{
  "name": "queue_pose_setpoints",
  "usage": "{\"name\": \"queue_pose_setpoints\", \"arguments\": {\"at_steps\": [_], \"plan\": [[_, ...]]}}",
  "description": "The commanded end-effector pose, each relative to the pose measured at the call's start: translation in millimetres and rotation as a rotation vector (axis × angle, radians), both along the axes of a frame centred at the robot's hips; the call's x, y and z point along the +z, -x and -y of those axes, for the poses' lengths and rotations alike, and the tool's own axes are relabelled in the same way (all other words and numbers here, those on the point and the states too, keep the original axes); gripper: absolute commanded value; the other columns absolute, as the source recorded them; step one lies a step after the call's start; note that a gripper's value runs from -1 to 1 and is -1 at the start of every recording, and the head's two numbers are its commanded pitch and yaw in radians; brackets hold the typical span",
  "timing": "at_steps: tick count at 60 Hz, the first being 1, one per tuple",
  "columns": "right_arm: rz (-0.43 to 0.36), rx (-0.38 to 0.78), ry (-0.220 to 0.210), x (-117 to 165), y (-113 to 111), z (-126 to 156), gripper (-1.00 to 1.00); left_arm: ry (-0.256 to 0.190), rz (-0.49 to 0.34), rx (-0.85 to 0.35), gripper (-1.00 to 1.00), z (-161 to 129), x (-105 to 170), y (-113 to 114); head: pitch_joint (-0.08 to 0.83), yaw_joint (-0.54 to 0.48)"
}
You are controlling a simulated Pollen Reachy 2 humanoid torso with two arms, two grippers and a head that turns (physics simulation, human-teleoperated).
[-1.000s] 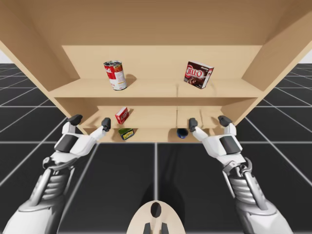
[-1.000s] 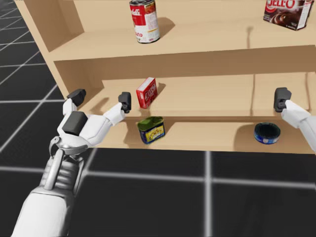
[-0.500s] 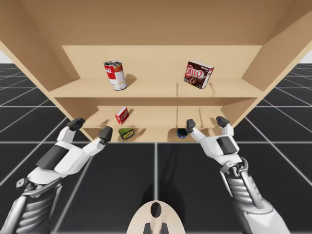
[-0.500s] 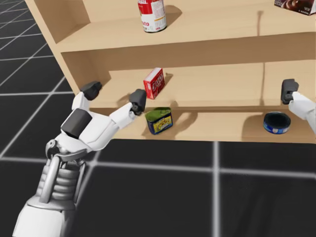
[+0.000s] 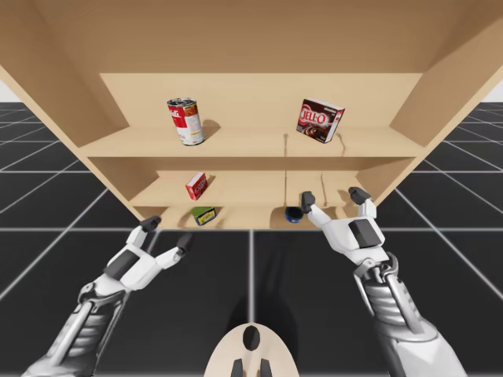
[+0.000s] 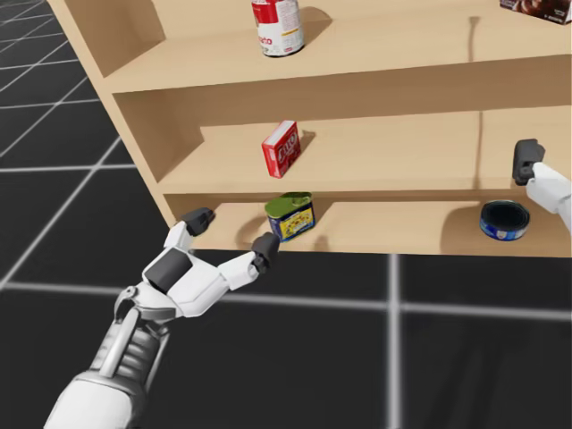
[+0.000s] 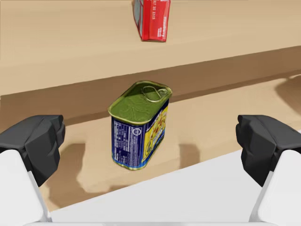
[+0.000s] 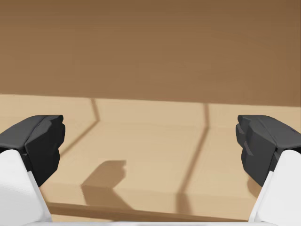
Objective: Find the potted meat can on the shelf and bring it to me.
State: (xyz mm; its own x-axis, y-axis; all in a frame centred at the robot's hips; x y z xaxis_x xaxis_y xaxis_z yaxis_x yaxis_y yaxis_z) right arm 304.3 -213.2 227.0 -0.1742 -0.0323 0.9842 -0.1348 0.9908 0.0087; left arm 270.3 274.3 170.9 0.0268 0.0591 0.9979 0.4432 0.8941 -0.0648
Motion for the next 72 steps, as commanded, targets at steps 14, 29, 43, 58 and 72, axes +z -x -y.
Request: {"name": "queue_pose_setpoints", "arguments": {"at_steps": [14,29,43,58,72], "plan": [[0.01,0.001,-0.018,1,0,-1,-1.0,-0.046,-0.126,-0.041,-1.0,10,-41,-68,0.607,0.25],[0.012,0.0,-0.015,0,1,-2,-1.0,-0.088,-0.143,-0.021,-1.0,21,-49,-100,0.614,0.25],[0.014,-0.001,-0.016,1,1,-1,-1.0,-0.116,-0.169,-0.044,-1.0,41,-53,-121,0.617,0.24],[0.014,-0.001,-0.017,1,1,-1,-1.0,-0.139,-0.176,-0.048,-1.0,50,-60,-128,0.62,0.23],[0.011,0.001,-0.016,0,1,-2,-1.0,-0.128,-0.16,-0.041,1.0,47,-59,-122,0.62,0.23]]}}
